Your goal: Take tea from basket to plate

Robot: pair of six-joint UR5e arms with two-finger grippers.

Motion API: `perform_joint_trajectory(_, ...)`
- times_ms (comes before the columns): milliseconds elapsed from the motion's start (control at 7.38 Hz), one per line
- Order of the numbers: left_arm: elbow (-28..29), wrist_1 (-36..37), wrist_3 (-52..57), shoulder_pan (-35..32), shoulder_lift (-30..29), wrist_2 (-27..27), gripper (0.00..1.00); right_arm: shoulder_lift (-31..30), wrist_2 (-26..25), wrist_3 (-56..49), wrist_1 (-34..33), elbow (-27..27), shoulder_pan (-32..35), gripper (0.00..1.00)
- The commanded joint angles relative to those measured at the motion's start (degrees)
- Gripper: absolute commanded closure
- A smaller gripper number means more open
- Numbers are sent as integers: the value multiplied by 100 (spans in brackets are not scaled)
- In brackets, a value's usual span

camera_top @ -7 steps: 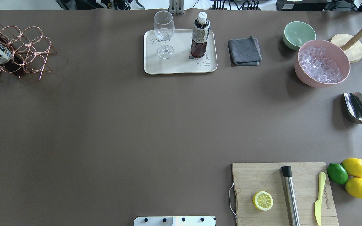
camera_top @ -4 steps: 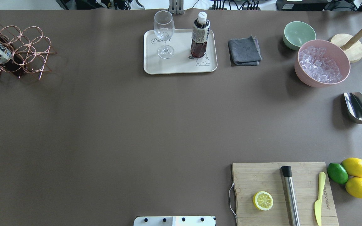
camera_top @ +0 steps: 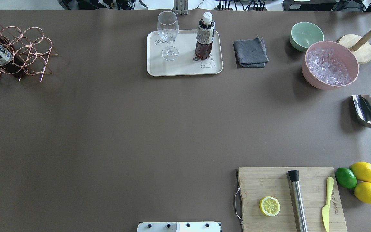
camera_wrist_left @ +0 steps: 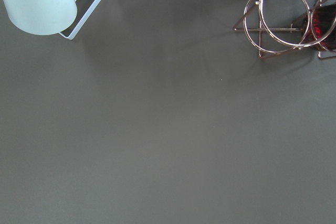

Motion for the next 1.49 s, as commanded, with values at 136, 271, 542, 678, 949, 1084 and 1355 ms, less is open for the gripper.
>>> perform_joint_trajectory(136, 5, -4, -29, -3, 5, -11, 2, 20, -9, 29, 1, -38, 0, 0)
perform_joint_trajectory(271, 13, -4, -29, -3, 14, -11, 2, 20, -18, 29, 1, -38, 0, 0)
perform_joint_trajectory(542, 14, -4, -82, -3, 5, -11, 2, 20, -18, 29, 1, -38, 0, 0)
perform_joint_trajectory(678, 14, -4, -82, -3, 5, -11, 2, 20, -18, 29, -8, -47, 0, 0)
perform_joint_trajectory(949, 14, -4, -82, -3, 5, -11, 2, 38, -18, 29, -8, -38, 0, 0)
perform_joint_trajectory(1084, 14, -4, -82, -3, 5, -2, 2, 38, -18, 29, -8, -47, 0, 0)
perform_joint_trajectory(1355, 22, -4, -108, -3, 14, -11, 2, 47, -18, 29, -8, -47, -9, 0)
